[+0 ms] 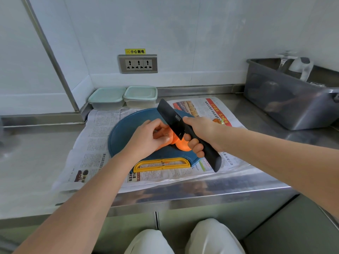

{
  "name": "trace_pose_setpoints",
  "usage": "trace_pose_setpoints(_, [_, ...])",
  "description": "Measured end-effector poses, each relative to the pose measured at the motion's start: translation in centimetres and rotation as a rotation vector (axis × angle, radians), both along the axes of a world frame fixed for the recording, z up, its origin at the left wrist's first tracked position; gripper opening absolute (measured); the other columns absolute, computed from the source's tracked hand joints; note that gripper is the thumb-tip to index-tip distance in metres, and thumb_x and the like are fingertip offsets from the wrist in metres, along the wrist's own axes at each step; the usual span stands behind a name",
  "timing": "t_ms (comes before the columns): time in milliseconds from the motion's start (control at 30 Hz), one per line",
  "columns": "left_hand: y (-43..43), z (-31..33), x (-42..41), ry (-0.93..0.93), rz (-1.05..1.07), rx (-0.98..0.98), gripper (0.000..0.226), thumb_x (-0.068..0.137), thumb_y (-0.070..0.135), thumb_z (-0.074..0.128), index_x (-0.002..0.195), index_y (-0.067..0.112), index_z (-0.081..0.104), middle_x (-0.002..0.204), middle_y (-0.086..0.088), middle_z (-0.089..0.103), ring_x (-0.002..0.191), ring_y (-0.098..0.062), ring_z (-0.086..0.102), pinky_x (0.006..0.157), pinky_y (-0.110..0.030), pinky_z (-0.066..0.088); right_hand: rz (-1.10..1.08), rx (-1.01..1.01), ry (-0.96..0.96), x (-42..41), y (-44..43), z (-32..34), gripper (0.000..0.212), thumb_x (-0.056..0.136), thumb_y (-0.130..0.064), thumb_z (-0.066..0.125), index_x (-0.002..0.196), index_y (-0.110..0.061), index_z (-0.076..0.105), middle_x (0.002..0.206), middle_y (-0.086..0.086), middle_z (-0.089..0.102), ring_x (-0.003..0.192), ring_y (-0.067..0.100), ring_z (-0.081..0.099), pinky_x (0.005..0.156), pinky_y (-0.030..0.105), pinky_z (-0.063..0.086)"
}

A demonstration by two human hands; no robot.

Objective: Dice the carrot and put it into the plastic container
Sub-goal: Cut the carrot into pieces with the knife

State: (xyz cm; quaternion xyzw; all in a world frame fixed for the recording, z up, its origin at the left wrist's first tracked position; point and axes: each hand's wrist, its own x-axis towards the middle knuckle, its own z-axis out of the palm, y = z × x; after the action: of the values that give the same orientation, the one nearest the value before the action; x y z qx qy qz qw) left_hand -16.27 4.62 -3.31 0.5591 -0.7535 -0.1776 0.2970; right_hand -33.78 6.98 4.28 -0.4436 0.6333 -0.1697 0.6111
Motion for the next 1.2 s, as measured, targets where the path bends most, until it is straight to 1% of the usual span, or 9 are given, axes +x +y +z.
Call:
trace_pose_setpoints(233, [0.0,-0.1,-0.1,0.024,-0.031,0.001,0.021,0.088,0.034,0.063,0.107,0.027,0.058,0.100,0.002,0.053,0.094,-0.010,0.054,0.070,-0.013,0.037,-0.017,0.007,0.043,0.5,0.0,-0.5,0.055,0.099,-0.054,0.028,0.062,-0.014,0.040,0.043,-0.001,0.035,0.032,0.012,0.030,0.037,0.016,0.031])
trace_pose_setpoints(433, [-0.1,-0.2,-0.1,0.027,-0.035,-0.015,0.019,0.088,0.032,0.064,0.106,0.029,0.057,0.094,0.007,0.049,0.087,-0.007,0.052,0.066,-0.012,0.034,-0.018,0.027,0.042,0.9,-0.1,-0.5,0.055,0.098,-0.054,0.027,0.061,-0.015,0.039,0.042,-0.002,0.035,0.033,0.011,0.029,0.038,0.016,0.030])
trace_pose_setpoints(533, [-0.2,-0.1,0.0,0.037,-0.054,-0.022,0.017,0.088,0.030,0.063,0.101,0.035,0.052,0.091,0.012,0.048,0.086,-0.004,0.051,0.066,-0.011,0.033,-0.016,0.031,0.063,1.2,-0.3,-0.6,0.055,0.098,-0.055,0.027,0.061,-0.015,0.039,0.042,-0.002,0.035,0.032,0.011,0.029,0.039,0.016,0.031])
trace_pose_setpoints(600, [-0.3,-0.1,0.0,0.040,-0.057,-0.019,0.017,0.088,0.029,0.062,0.100,0.036,0.051,0.091,0.012,0.049,0.085,-0.003,0.051,0.066,-0.011,0.033,-0.020,0.028,0.075,1.4,-0.5,-0.7,0.055,0.098,-0.055,0.027,0.061,-0.015,0.039,0.043,-0.002,0.035,0.032,0.012,0.029,0.039,0.016,0.031])
trace_pose_setpoints(800, [-0.8,-0.4,0.2,0.053,-0.063,-0.021,0.018,0.087,0.028,0.064,0.104,0.029,0.058,0.096,0.004,0.054,0.090,-0.008,0.054,0.072,-0.016,0.041,-0.034,0.032,0.066,1.9,-1.1,-1.5,0.056,0.098,-0.055,0.026,0.060,-0.015,0.039,0.045,-0.001,0.035,0.035,0.012,0.029,0.039,0.017,0.032])
trace_pose_setpoints(900, [-0.8,-0.4,0.3,0.060,-0.062,-0.014,0.018,0.087,0.029,0.064,0.105,0.028,0.059,0.098,0.002,0.055,0.091,-0.008,0.055,0.074,-0.016,0.042,-0.036,0.041,0.054,2.2,-1.4,-1.9,0.056,0.098,-0.055,0.026,0.060,-0.016,0.038,0.046,-0.001,0.035,0.034,0.013,0.029,0.037,0.016,0.032])
trace_pose_setpoints(1067, [-1.0,-0.5,0.2,0.040,-0.054,-0.026,0.019,0.088,0.023,0.064,0.106,0.025,0.060,0.099,-0.001,0.055,0.091,-0.011,0.058,0.074,-0.015,0.042,-0.049,0.061,0.039,2.7,-1.7,-2.7,0.055,0.098,-0.054,0.026,0.059,-0.016,0.037,0.043,-0.001,0.034,0.032,0.013,0.028,0.035,0.016,0.031])
trace_pose_setpoints(1200, [-1.2,-0.7,0.4,0.040,-0.056,-0.035,0.019,0.088,0.023,0.063,0.107,0.025,0.060,0.101,-0.002,0.057,0.092,-0.013,0.059,0.080,-0.023,0.047,-0.086,0.060,0.047,3.3,-1.7,-3.4,0.055,0.097,-0.054,0.029,0.060,-0.015,0.039,0.043,0.000,0.035,0.031,0.014,0.029,0.036,0.016,0.031])
